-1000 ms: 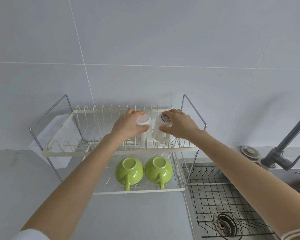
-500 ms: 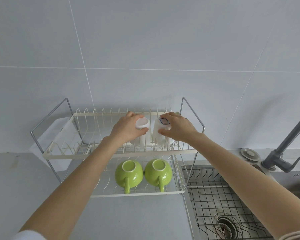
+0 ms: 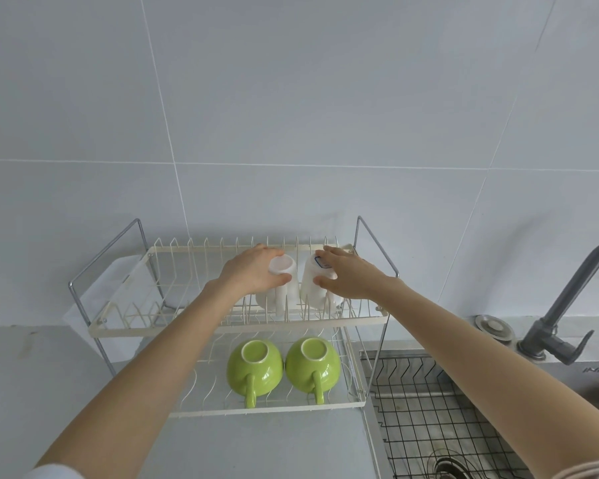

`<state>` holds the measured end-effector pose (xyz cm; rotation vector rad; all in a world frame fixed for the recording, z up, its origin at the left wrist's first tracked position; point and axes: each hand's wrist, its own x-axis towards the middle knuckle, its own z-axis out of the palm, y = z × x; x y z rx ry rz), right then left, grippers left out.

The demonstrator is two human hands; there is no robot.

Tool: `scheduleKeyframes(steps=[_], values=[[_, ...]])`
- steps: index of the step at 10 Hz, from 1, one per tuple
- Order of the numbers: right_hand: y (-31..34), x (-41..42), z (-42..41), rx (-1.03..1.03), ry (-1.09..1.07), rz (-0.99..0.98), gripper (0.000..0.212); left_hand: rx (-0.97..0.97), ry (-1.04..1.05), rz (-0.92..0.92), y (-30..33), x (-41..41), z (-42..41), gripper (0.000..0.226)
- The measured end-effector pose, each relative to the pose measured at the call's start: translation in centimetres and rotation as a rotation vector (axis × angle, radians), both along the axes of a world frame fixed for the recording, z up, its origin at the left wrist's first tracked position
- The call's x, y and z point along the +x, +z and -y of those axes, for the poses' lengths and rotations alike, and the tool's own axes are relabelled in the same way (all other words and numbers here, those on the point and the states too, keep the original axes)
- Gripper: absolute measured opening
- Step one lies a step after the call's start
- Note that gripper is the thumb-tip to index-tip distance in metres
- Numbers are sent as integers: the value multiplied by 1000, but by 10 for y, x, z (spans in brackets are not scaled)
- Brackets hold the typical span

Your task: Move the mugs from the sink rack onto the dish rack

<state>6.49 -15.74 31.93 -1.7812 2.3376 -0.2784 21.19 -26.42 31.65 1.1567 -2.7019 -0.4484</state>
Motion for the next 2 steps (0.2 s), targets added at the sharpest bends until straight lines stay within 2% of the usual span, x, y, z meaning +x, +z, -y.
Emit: scheduleKeyframes(steps=[2], values=[[19, -1, -5, 76, 32, -53, 62, -53, 3, 62, 19, 0, -2, 56]])
